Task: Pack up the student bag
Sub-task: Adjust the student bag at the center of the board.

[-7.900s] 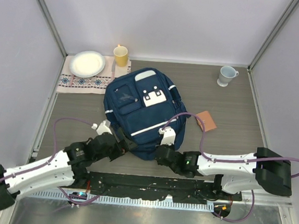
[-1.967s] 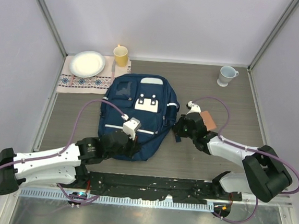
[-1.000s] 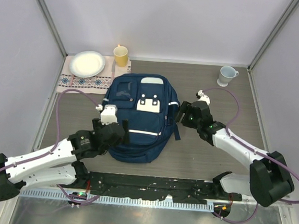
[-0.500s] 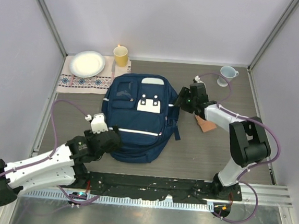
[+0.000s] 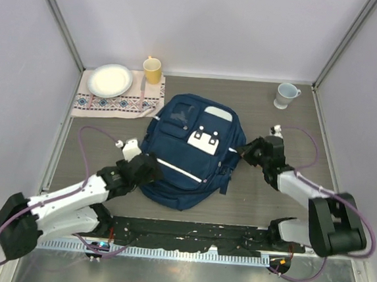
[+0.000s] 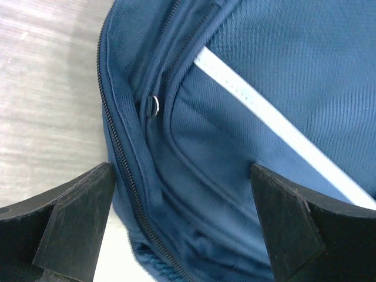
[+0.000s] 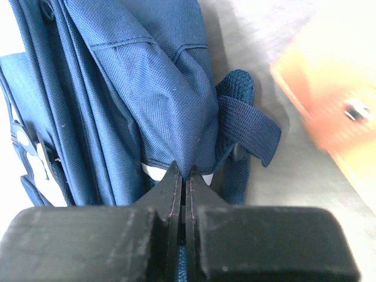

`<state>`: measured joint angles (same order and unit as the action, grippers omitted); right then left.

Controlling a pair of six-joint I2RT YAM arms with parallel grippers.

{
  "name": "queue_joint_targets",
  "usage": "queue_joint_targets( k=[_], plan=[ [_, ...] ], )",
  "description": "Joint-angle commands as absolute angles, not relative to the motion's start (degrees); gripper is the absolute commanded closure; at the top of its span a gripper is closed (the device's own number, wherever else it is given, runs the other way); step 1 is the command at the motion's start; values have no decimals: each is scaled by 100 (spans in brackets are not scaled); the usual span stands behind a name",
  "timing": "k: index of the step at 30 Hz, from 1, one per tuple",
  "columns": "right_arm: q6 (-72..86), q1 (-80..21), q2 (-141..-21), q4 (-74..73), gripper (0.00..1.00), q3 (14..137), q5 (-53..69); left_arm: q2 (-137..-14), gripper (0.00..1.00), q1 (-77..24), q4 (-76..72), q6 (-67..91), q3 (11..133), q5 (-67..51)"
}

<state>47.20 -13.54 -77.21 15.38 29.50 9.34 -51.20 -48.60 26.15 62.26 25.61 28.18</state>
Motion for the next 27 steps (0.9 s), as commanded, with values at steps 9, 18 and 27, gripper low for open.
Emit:
queue_joint_targets(
  k=[9,18,27],
  plan=[
    [5844,-1415,-4967,756,99,994,106,-8127,0,-3525,800,4413,4973,1021],
    [6654,-2047,-4753,914,98,684,-517,-8474,1,-3278,1528,3850,6197,922],
    [6240,-3181,-5704,765,80,1441,-1273,-6778,0,-3322,2145,4305,5055,1284]
  ],
)
